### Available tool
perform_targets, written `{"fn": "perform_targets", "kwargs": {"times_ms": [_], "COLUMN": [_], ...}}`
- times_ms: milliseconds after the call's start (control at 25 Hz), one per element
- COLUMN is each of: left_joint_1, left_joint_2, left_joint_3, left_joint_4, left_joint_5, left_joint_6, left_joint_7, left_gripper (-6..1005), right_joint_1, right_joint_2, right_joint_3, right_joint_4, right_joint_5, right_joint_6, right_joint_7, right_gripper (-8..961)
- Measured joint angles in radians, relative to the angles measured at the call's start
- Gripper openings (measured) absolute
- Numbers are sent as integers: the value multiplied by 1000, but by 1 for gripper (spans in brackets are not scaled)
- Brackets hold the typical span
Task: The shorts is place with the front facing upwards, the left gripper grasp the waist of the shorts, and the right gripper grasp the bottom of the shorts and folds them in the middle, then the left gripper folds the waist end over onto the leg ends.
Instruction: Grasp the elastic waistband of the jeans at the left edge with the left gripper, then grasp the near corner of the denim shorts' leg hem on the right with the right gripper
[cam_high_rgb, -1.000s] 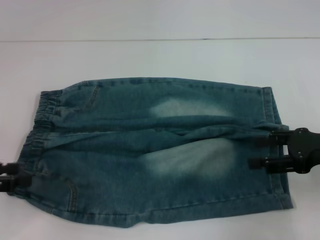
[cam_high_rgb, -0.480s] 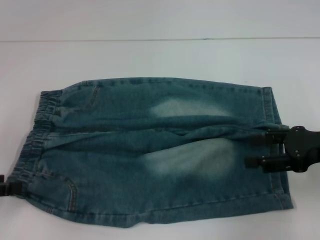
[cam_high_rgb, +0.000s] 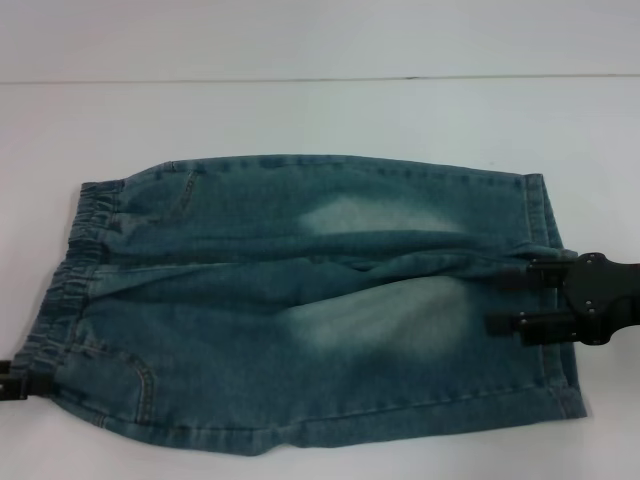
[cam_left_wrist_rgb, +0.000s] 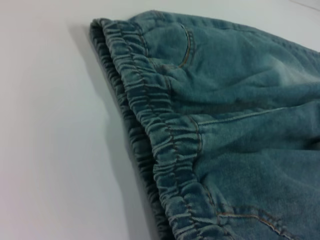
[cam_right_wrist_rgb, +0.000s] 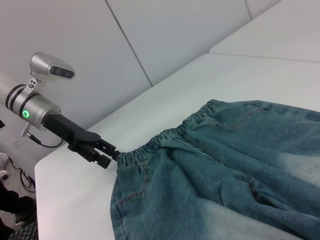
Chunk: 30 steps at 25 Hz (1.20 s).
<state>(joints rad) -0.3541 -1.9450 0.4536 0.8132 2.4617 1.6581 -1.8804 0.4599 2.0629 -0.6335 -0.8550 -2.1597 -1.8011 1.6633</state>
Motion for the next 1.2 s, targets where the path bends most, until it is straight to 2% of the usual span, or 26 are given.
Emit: {"fn": "perform_targets", "kwargs": {"times_ms": [240,360,600,800,1200], "left_joint_1": [-4,-5,-6,-8,-15], "left_joint_2": [-7,-12,-21,-25,-26], "left_joint_3": [12,19,45,57,52], "left_joint_4": [0,3,7,8,9], "left_joint_5": [1,2,2,2,-6], "left_joint_6": [-8,-24,-40,-42,-19], "left_joint_7": [4,9,10,20,22], "left_gripper": [843,677,473,228,38], "right_joint_1": [1,0,-1,0,5], "right_joint_2": [0,-1,-3,-6,-5], "right_joint_3": [0,6,10,11,39], "right_joint_4": [7,18,27,38,39], "right_joint_5": [0,0,0,0,0], "right_joint_6": [1,2,6,9,20], "right_joint_7": [-7,-17,-25,-28,-41], "right_gripper": [816,816,817,817,816]}}
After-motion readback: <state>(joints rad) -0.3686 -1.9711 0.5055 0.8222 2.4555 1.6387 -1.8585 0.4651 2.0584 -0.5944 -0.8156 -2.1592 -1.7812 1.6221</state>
